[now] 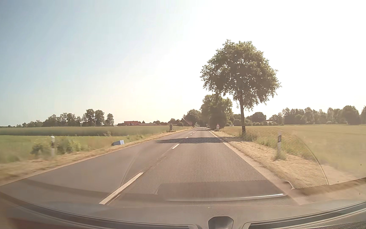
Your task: Follow the waypoints while adhering to traffic rules and regulations
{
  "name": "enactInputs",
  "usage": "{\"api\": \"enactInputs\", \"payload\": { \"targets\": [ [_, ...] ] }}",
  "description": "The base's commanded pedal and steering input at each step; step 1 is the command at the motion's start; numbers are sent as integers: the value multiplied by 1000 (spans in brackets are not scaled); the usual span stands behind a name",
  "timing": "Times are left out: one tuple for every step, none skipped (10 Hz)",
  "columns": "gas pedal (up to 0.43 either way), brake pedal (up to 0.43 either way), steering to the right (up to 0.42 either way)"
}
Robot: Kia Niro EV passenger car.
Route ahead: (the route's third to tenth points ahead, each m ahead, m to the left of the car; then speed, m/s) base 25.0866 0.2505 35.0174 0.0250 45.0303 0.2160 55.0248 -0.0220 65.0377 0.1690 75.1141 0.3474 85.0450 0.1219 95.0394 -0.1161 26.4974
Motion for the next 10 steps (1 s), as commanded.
{"api": "enactInputs", "payload": {
  "targets": [
    [331,6,4],
    [331,6,4],
    [331,6,4],
    [339,6,4],
    [339,6,4],
    [339,6,4],
    [339,6,4],
    [339,6,4],
    [339,6,5],
    [339,6,6]
  ]
}}
